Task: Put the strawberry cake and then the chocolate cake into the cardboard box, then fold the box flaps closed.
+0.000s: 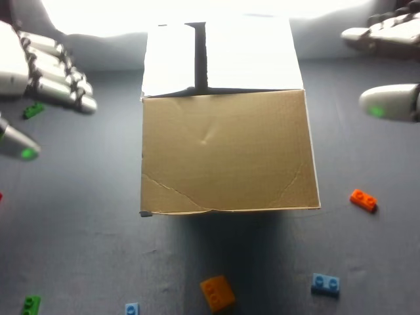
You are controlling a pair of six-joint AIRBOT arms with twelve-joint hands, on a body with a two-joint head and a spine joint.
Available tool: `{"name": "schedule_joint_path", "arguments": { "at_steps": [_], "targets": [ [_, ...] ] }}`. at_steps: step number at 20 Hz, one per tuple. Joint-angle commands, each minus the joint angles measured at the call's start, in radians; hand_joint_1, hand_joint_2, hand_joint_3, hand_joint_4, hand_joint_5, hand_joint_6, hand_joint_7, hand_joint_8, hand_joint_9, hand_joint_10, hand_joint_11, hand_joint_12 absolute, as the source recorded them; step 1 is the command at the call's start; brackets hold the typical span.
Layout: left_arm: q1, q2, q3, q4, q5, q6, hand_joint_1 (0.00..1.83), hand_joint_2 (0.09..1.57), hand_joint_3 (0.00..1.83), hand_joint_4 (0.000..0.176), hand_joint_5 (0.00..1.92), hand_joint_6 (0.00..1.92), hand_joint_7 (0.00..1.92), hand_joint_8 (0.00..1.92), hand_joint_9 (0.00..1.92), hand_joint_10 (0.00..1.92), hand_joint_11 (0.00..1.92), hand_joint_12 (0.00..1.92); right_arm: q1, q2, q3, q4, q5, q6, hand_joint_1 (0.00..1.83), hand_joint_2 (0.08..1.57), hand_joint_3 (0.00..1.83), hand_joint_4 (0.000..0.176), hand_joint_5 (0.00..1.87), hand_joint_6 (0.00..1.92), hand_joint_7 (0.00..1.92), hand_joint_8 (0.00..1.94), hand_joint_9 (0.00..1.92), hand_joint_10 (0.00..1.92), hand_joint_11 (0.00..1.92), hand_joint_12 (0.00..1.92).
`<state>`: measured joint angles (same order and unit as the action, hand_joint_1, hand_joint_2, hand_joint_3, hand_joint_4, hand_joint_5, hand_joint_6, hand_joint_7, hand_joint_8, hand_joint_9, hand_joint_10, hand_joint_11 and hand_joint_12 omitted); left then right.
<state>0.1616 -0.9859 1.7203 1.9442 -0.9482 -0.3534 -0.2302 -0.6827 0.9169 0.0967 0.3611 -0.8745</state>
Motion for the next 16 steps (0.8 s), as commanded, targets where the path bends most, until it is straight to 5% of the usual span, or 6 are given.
{"name": "schedule_joint_path", "arguments": {
  "at_steps": [1,4,16],
  "targets": [
    [0.005,0.018,-0.003,-0.078,-0.021,0.02,0.0,1.26,0.0,0.029,0.17,0.0,0.18,0.0,0.18,0.0,0.0,0.74,0.004,0.031,-0.004,0.009,0.125,0.01,0.0,1.23,0.0,0.0,0.14,0.01,0.21,0.01,0.18,0.01,0.0,0.37],
    [0.076,0.038,-0.035,-0.16,-0.088,0.048,0.0,1.27,0.0,0.013,0.19,0.01,0.21,0.0,0.2,0.01,0.0,0.77,-0.002,0.092,-0.022,0.009,0.095,0.015,0.0,1.22,0.0,0.0,0.12,0.0,0.2,0.0,0.17,0.0,0.0,0.33],
    [0.154,0.113,-0.264,-0.264,-0.163,0.069,0.0,1.26,0.0,0.018,0.2,0.0,0.2,0.0,0.21,0.0,0.0,0.8,-0.019,0.095,-0.022,0.009,0.113,0.001,0.0,1.22,0.0,0.0,0.15,0.01,0.21,0.0,0.17,0.01,0.0,0.39]
  ]
}}
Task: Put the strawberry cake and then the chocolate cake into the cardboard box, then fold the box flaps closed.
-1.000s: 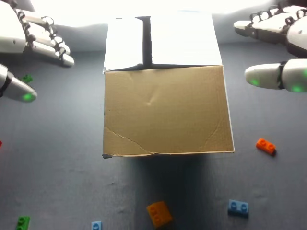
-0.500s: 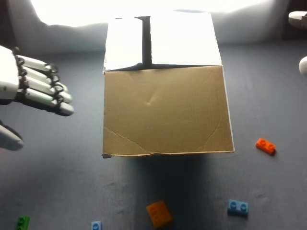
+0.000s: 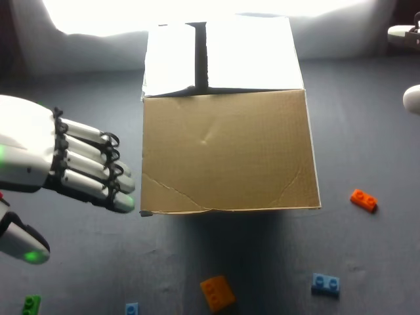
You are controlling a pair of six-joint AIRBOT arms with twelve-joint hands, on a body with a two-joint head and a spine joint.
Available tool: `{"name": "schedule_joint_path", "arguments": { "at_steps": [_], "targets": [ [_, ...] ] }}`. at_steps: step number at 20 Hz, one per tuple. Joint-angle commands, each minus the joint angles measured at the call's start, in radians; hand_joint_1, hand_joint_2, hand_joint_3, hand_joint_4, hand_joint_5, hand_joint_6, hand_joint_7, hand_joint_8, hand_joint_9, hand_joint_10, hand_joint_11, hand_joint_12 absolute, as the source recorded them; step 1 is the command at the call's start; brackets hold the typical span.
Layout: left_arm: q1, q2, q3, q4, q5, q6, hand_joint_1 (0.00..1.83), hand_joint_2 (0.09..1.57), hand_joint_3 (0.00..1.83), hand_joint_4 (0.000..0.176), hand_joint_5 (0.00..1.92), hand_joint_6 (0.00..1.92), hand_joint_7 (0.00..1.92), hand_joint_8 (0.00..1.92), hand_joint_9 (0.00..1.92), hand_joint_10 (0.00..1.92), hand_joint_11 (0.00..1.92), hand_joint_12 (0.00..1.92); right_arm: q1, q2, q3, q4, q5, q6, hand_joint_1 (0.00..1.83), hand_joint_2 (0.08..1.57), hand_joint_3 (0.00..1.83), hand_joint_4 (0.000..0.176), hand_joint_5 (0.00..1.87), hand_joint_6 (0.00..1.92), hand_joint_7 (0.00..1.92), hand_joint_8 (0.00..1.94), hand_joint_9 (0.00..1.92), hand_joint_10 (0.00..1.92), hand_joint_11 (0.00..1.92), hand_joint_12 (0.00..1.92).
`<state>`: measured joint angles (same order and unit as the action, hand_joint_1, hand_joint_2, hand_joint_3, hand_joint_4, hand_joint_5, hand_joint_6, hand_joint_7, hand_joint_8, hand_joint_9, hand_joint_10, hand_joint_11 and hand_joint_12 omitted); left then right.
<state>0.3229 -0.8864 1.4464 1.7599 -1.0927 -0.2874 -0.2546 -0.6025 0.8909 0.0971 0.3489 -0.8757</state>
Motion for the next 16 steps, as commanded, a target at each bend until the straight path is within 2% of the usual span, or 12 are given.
{"name": "schedule_joint_path", "arguments": {
  "at_steps": [1,4,8,9,12,16],
  "targets": [
    [0.0,0.014,-0.002,-0.084,-0.012,0.003,0.0,1.26,0.0,0.018,0.2,0.0,0.2,0.0,0.21,0.0,0.0,0.8,0.005,0.015,0.003,0.009,0.126,0.002,0.0,1.22,0.0,0.0,0.15,0.01,0.21,0.0,0.17,0.01,0.0,0.39],
    [0.021,0.021,-0.046,-0.11,0.007,0.002,0.0,1.26,0.0,0.023,0.21,0.0,0.21,0.0,0.21,0.0,0.0,0.78,0.003,0.014,0.004,0.009,0.132,0.002,0.0,1.23,0.0,0.0,0.15,0.0,0.19,0.0,0.16,0.0,0.0,0.34],
    [0.021,0.037,-0.102,-0.15,0.017,0.002,0.01,1.27,0.0,0.025,0.2,0.0,0.21,0.0,0.19,0.0,0.0,0.69,0.0,0.014,0.003,0.009,0.136,0.002,0.0,1.23,0.0,0.0,0.16,0.0,0.2,0.0,0.18,0.01,0.0,0.4],
    [0.014,0.04,-0.11,-0.158,0.019,0.001,0.0,1.27,0.0,0.031,0.18,0.0,0.2,0.0,0.18,0.0,0.0,0.68,-0.001,0.014,0.003,0.009,0.136,0.002,0.0,1.23,0.0,0.0,0.16,0.0,0.21,0.0,0.18,0.01,0.0,0.43],
    [-0.005,0.041,-0.114,-0.189,0.021,-0.023,0.01,1.27,0.0,0.019,0.2,0.01,0.21,0.0,0.19,0.01,0.0,0.71,-0.004,0.014,0.003,0.008,0.137,0.002,0.0,1.23,0.0,0.0,0.18,0.01,0.22,0.0,0.18,0.0,0.0,0.43],
    [-0.067,0.041,-0.105,-0.192,0.021,-0.06,0.0,1.28,0.0,0.023,0.19,0.0,0.2,0.0,0.19,0.0,0.0,0.73,-0.005,0.014,0.003,0.008,0.142,0.002,0.0,1.23,0.0,0.0,0.17,0.0,0.21,0.0,0.17,0.0,0.0,0.4]
  ]
}}
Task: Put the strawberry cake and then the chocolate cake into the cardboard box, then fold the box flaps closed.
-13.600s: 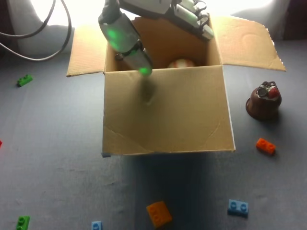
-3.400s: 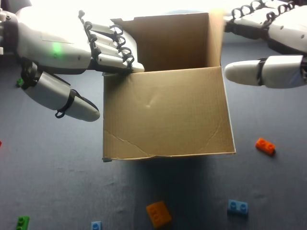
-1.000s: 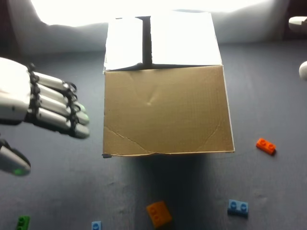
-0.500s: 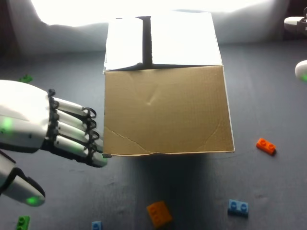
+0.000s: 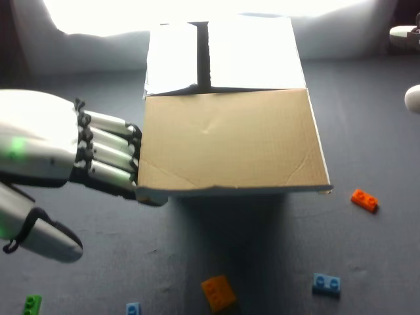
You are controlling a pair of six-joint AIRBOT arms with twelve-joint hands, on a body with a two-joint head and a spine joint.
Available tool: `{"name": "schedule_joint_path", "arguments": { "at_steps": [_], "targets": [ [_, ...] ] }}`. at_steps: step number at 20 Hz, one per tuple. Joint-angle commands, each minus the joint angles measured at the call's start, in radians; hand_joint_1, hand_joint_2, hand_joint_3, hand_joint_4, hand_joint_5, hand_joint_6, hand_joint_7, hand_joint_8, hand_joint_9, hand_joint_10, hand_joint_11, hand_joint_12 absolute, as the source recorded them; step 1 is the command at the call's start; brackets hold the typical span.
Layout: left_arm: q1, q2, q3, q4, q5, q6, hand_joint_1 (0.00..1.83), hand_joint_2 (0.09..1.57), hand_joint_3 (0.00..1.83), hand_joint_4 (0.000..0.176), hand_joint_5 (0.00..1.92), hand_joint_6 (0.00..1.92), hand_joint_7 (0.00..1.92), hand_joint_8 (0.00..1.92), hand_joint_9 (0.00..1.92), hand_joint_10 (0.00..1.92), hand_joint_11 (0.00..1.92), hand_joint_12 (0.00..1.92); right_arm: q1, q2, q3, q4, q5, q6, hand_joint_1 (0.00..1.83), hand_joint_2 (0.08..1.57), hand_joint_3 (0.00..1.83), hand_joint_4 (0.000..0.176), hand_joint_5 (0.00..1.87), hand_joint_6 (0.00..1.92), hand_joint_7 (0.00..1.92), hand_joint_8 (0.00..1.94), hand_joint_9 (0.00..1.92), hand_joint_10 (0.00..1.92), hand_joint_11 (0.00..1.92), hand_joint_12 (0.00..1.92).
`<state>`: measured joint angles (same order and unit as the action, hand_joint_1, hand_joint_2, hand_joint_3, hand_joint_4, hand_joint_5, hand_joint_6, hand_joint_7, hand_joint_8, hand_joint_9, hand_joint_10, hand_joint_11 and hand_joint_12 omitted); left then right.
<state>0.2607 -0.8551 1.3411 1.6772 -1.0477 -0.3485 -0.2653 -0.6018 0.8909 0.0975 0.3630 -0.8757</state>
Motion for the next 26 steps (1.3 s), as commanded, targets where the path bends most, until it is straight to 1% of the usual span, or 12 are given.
{"name": "schedule_joint_path", "arguments": {
  "at_steps": [1,3,5,7,11,14,15,17,19,20,24,26],
  "targets": [
    [-0.026,0.01,0.005,-0.11,-0.026,-0.014,0.0,1.27,0.0,0.027,0.18,0.0,0.18,0.0,0.19,0.0,0.0,0.73,0.005,0.012,0.003,0.008,0.128,0.002,0.0,1.23,0.0,0.0,0.18,0.0,0.22,0.0,0.17,0.0,0.0,0.45],
    [-0.077,0.009,0.015,-0.11,-0.045,-0.054,0.0,1.27,0.0,0.023,0.19,0.01,0.19,0.01,0.19,0.0,0.0,0.73,0.004,0.011,0.003,0.008,0.13,0.002,0.0,1.23,0.0,0.0,0.17,0.0,0.22,0.0,0.18,0.0,0.0,0.47],
    [-0.137,0.009,0.022,-0.107,-0.046,-0.08,0.0,1.27,0.0,0.023,0.17,0.0,0.19,0.0,0.19,0.0,0.0,0.75,0.003,0.011,0.003,0.008,0.131,0.002,0.0,1.23,0.0,0.0,0.16,0.0,0.2,0.0,0.17,0.0,0.0,0.42],
    [-0.211,0.007,0.029,-0.075,-0.045,-0.114,0.0,1.27,0.0,0.025,0.18,0.0,0.19,0.0,0.2,0.0,0.0,0.77,0.002,0.011,0.003,0.008,0.132,0.002,0.0,1.23,0.0,0.0,0.17,0.0,0.22,0.0,0.18,0.01,0.0,0.46],
    [-0.315,-0.013,0.043,-0.011,-0.016,-0.136,0.0,1.26,0.0,0.025,0.18,0.0,0.2,0.0,0.19,0.0,0.0,0.77,0.002,0.01,0.004,0.008,0.135,0.002,0.0,1.23,0.0,0.0,0.14,0.0,0.2,0.0,0.17,0.0,0.0,0.39],
    [-0.375,-0.051,0.068,0.034,-0.002,-0.136,0.0,1.27,0.0,0.03,0.19,0.01,0.21,0.01,0.19,0.0,0.0,0.76,0.002,0.009,0.004,0.008,0.136,0.002,0.0,1.23,0.0,0.0,0.14,0.0,0.2,0.0,0.17,0.0,0.0,0.39],
    [-0.394,-0.083,0.098,0.043,0.002,-0.135,0.0,1.27,0.0,0.027,0.19,0.0,0.2,0.0,0.19,0.0,0.0,0.74,0.002,0.008,0.004,0.008,0.136,0.001,0.0,1.22,0.0,0.0,0.15,0.0,0.2,0.0,0.17,0.0,0.0,0.4],
    [-0.403,-0.135,0.15,0.044,0.01,-0.126,0.0,1.27,0.0,0.025,0.18,0.0,0.2,0.0,0.19,0.0,0.0,0.75,0.002,0.007,0.004,0.007,0.137,0.0,0.0,1.23,0.0,0.0,0.16,0.01,0.21,0.0,0.18,0.01,0.0,0.45],
    [-0.396,-0.21,0.228,0.051,0.027,-0.115,0.0,1.27,0.0,0.025,0.18,0.0,0.2,0.0,0.19,0.0,0.0,0.76,0.002,0.006,0.004,0.007,0.138,-0.001,0.0,1.22,0.0,0.0,0.16,0.0,0.22,0.0,0.18,0.0,0.0,0.46],
    [-0.381,-0.239,0.259,0.051,0.033,-0.111,0.0,1.28,0.0,0.021,0.19,0.0,0.21,0.0,0.19,0.0,0.0,0.74,0.001,0.006,0.004,0.007,0.138,-0.001,0.0,1.22,0.0,0.0,0.16,0.0,0.21,0.0,0.17,0.0,0.0,0.46],
    [-0.292,-0.329,0.361,0.069,0.047,-0.097,0.0,1.26,0.0,0.023,0.18,0.0,0.2,0.0,0.19,0.0,0.0,0.77,-0.001,0.005,0.004,0.005,0.14,-0.001,0.0,1.24,0.0,0.0,0.14,0.0,0.19,0.0,0.14,0.0,0.0,0.36],
    [-0.248,-0.355,0.396,0.072,0.056,-0.096,0.0,1.27,0.0,0.023,0.18,0.0,0.2,0.0,0.19,0.0,0.0,0.77,-0.001,0.005,0.004,0.005,0.14,-0.001,0.0,1.23,0.0,0.0,0.15,0.0,0.2,0.0,0.17,0.01,0.0,0.42]
  ]
}}
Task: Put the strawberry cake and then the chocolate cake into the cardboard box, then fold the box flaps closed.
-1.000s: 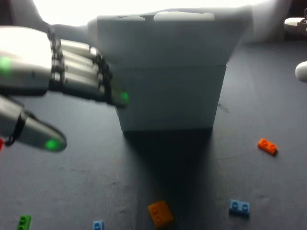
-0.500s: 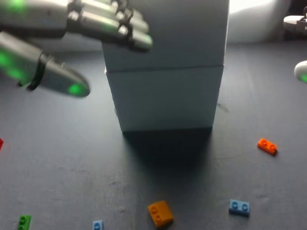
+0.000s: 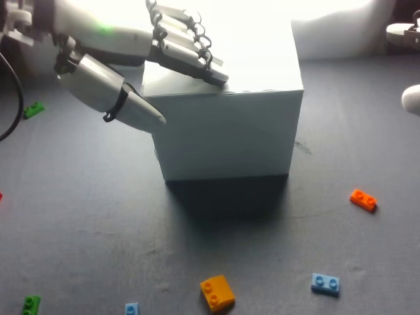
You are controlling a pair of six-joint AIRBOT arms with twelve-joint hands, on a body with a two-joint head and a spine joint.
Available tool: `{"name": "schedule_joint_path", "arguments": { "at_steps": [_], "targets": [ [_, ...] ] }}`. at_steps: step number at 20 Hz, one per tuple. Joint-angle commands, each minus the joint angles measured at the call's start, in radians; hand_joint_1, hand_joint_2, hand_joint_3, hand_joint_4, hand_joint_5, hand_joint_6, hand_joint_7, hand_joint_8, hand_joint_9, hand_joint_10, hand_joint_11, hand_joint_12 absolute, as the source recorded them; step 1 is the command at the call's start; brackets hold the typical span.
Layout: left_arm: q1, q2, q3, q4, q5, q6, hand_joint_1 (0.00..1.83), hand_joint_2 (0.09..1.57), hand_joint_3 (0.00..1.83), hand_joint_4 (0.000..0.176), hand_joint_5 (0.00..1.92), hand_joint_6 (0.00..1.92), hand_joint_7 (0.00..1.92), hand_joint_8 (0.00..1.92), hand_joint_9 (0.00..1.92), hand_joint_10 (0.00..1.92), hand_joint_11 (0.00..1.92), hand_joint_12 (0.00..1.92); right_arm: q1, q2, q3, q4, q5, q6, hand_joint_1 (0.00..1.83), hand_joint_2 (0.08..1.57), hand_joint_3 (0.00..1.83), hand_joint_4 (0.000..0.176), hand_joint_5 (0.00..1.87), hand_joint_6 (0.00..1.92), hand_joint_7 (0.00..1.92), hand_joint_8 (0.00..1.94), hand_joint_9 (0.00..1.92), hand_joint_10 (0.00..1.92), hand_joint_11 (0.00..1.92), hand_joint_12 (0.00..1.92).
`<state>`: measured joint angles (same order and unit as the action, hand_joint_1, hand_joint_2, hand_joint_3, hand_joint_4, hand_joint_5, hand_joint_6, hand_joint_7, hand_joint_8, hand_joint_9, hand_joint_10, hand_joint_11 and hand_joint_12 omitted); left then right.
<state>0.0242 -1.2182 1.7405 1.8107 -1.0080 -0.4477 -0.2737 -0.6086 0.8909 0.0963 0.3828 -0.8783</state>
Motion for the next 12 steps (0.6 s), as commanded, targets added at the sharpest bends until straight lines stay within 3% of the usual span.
{"name": "schedule_joint_path", "arguments": {
  "at_steps": [1,7,12],
  "targets": [
    [0.005,0.001,0.009,-0.06,0.017,0.003,0.0,1.27,0.0,0.021,0.18,0.0,0.2,0.0,0.19,0.0,0.0,0.77,0.008,0.012,0.004,0.006,0.12,0.002,0.0,1.24,0.0,0.0,0.14,0.0,0.2,0.0,0.17,0.0,0.0,0.4],
    [0.048,-0.002,0.012,-0.059,0.017,0.002,0.0,1.27,0.0,0.022,0.19,0.0,0.19,0.0,0.19,0.0,0.0,0.78,0.007,0.011,0.004,0.004,0.12,0.002,0.0,1.23,0.0,0.0,0.15,0.0,0.2,0.0,0.16,0.0,0.0,0.4],
    [-0.022,0.029,0.003,-0.06,0.004,-0.011,0.0,1.27,0.0,0.024,0.18,0.0,0.19,0.0,0.19,0.0,0.0,0.78,0.007,0.011,0.003,0.004,0.12,0.002,0.0,1.23,0.0,0.0,0.15,0.0,0.21,0.0,0.18,0.01,0.0,0.42]
  ]
}}
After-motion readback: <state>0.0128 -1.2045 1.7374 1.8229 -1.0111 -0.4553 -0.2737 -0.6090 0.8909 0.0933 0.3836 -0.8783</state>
